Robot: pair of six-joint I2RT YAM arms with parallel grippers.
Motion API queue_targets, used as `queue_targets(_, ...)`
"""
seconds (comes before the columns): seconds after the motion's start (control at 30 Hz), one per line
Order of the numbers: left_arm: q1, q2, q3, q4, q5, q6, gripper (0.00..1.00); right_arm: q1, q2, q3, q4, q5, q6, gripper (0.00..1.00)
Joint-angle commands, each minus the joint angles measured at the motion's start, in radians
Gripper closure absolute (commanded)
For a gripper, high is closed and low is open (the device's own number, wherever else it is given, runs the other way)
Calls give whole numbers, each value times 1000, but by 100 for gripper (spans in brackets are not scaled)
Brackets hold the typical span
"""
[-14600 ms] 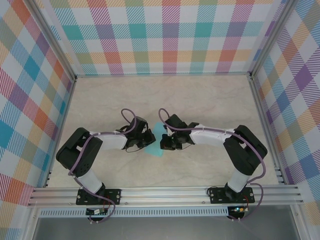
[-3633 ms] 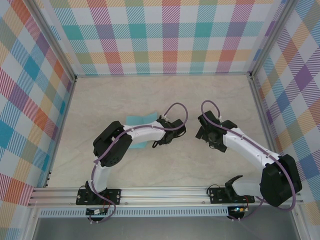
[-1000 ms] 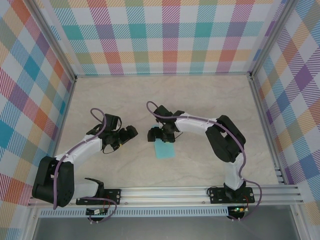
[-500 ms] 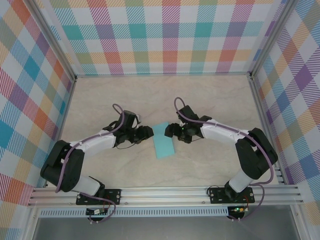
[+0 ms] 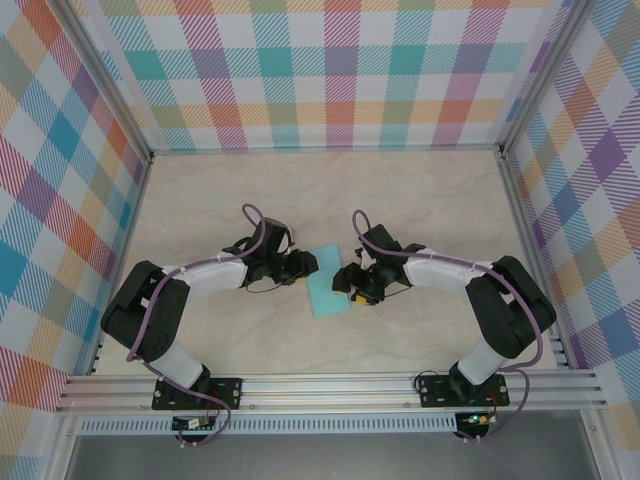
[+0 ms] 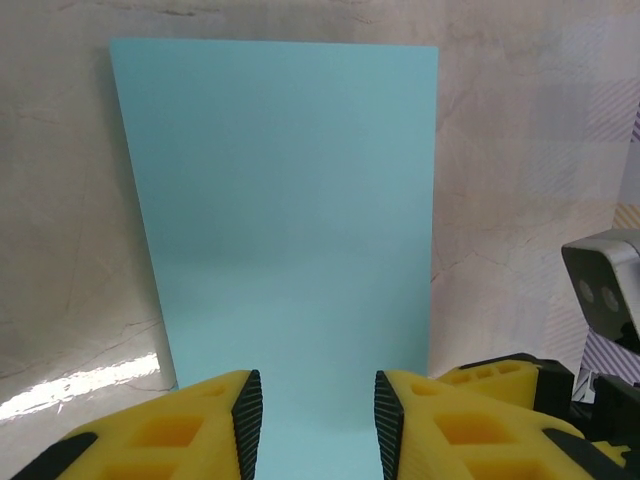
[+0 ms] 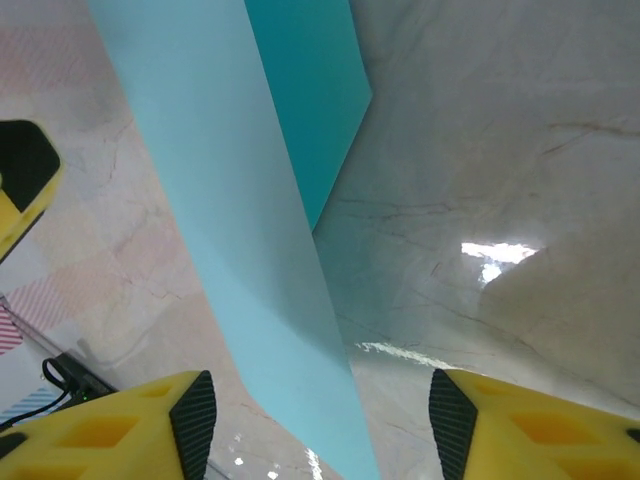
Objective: Fold a paper plane with a square sheet of paper (pick it up from the middle)
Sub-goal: Third fold the triangle at the center of the table.
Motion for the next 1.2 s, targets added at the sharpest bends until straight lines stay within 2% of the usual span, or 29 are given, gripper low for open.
queue_targets(0.0,-9,12,16,9,-2,3,63,-7,-3,-25,16,-70,3,43)
queue_targets(0.13,-10,24,17,18,12,1,64,-6,-28,-53,13,-78,17,50)
queue_targets(0.4,-14,61,20,53,56,-13,67,-7,-84,-82,22,-78,47,78)
queue_targets(0.57,-18,95,21,54,55,-17,68,-7,-88,-66,24,-84,51,89)
queue_targets(0.77,-26,125,22,24,36,-10,70,-5,-63,-40,45,-103,58,93)
queue_targets(1.17,-28,131,53,-46,16,19,70,4,34,47,83,-123,64,92)
